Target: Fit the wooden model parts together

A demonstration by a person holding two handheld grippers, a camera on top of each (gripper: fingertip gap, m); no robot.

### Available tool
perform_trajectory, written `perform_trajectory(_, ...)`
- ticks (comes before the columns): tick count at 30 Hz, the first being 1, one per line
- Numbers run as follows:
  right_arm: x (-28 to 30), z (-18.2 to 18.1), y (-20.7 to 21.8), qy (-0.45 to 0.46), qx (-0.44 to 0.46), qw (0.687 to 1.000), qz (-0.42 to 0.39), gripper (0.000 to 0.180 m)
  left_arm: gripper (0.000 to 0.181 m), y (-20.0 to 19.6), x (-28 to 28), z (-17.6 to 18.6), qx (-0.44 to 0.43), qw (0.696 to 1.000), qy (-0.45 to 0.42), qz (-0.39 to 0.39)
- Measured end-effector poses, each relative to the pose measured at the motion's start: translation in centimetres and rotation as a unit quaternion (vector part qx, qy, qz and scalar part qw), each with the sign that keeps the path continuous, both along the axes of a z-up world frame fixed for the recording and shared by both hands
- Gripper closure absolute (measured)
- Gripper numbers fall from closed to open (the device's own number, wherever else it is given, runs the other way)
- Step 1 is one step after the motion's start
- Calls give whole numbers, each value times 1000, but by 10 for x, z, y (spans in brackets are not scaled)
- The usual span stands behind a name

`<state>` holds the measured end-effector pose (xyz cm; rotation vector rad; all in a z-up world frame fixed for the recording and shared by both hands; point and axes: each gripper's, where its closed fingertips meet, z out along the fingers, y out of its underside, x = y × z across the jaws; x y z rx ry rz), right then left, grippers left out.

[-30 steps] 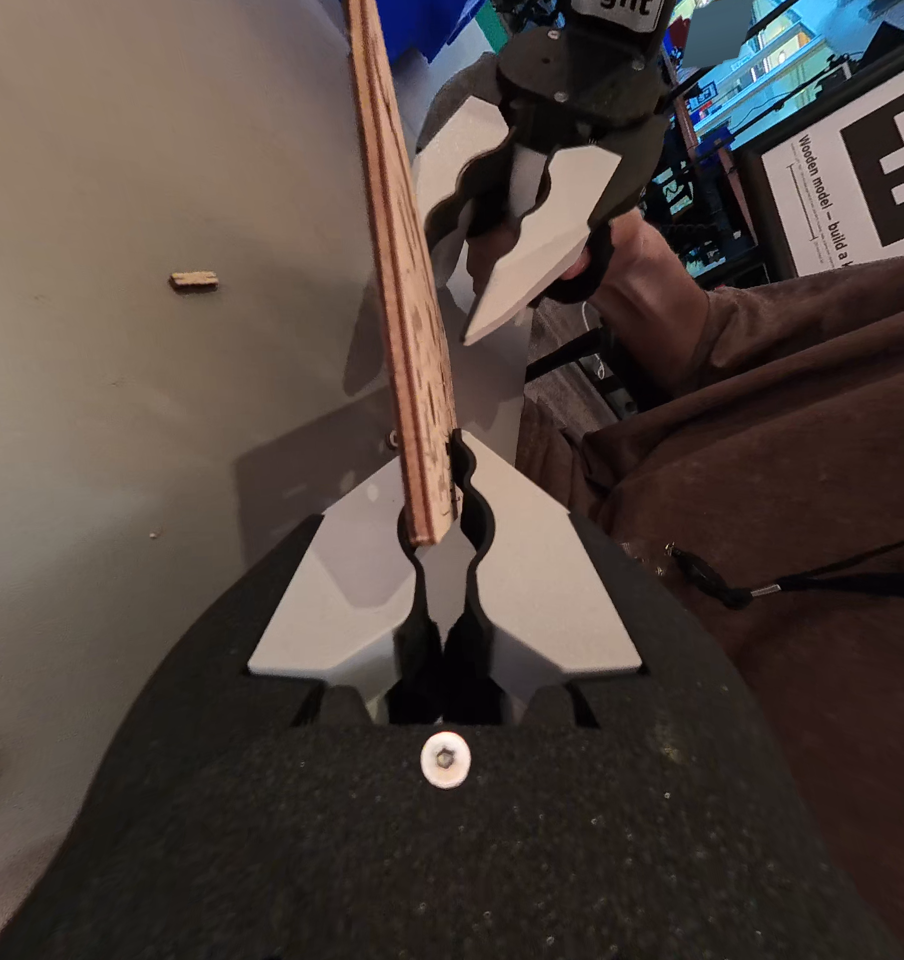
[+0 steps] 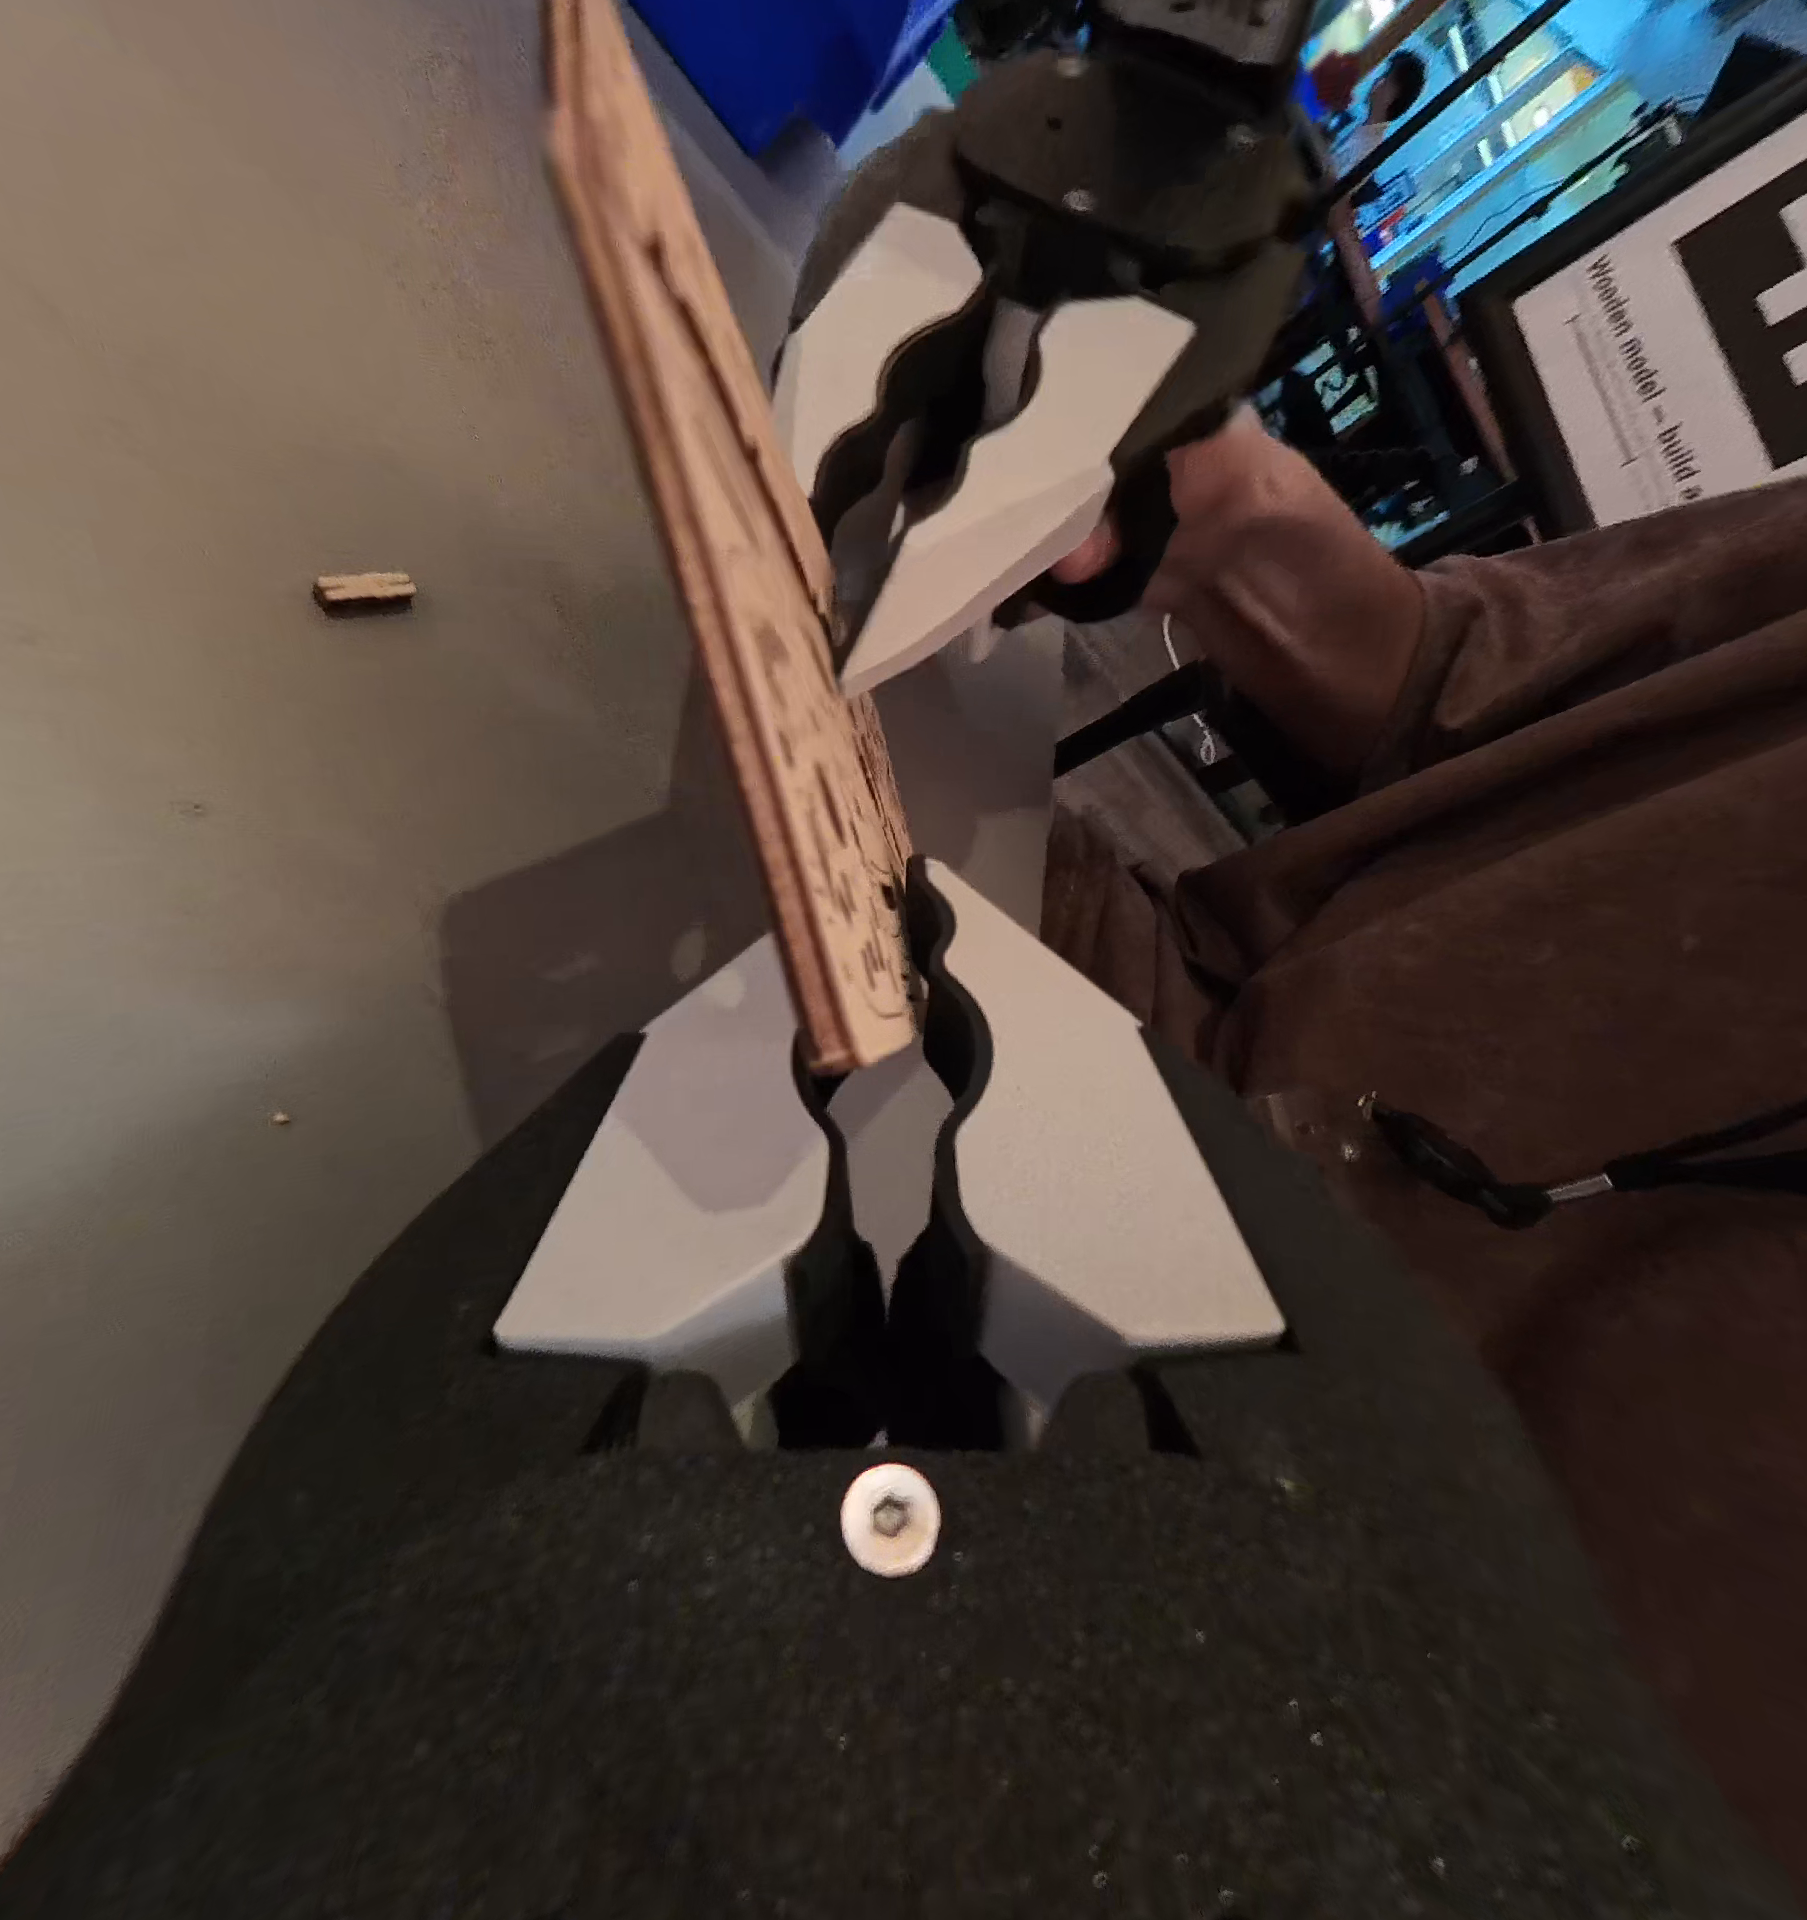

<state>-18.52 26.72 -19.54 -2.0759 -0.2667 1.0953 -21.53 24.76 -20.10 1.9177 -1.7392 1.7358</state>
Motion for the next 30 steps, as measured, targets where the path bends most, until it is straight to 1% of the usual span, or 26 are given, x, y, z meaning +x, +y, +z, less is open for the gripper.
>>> perform_trajectory(2, -5, 11, -8, 84, -21, 995, 42, 169, 179, -3, -1, 5, 9, 1000, -17, -20)
perform_trajectory(4, -8, 14, -12, 83, -7, 995, 62, 173, 179, -4, -3, 6, 27, 998, -28, -40)
perform_trajectory(5, -7, 15, -13, 77, -2, 995, 63, 174, 179, -4, -2, 6, 21, 999, -25, -41)
perform_trajectory(8, -3, 17, -9, 66, 1, 997, 47, 176, 177, 1, 5, 6, -9, 1000, -21, -5)
perform_trajectory(10, -1, 24, -6, 91, 10, 995, 30, 177, 155, 1, 10, 6, -31, 999, -19, 19)
perform_trajectory(12, -2, 30, -6, 132, 10, 991, 28, 177, 156, -1, 14, 10, -48, 998, -24, 29)
perform_trajectory(15, -1, 36, -3, 181, 8, 983, 12, 178, 160, -1, 23, 25, -90, 993, -54, 48)
perform_trajectory(16, -2, 35, -3, 183, 5, 983, 13, 178, 169, -1, 25, 27, -101, 992, -59, 53)
perform_trajectory(17, -4, 32, -3, 176, 3, 984, 13, 178, 177, -2, 26, 27, -103, 992, -58, 54)
perform_trajectory(18, -4, 29, -3, 162, 5, 987, 11, 177, 179, -2, 27, 24, -99, 992, -54, 56)
perform_trajectory(21, -5, 20, -5, 104, 12, 994, 14, 175, 180, -4, 25, 19, -103, 992, -37, 56)
perform_trajectory(26, -3, 7, -2, 17, 26, 1000, 2, 174, 181, -1, 24, 6, -55, 997, -20, 55)
perform_trajectory(28, -3, 4, -1, 0, 21, 1000, -5, 174, 181, 1, 24, 3, -55, 997, -17, 60)
perform_trajectory(30, -4, 3, 0, 1, 14, 1000, -7, 174, 181, 1, 24, 2, -57, 996, -18, 61)
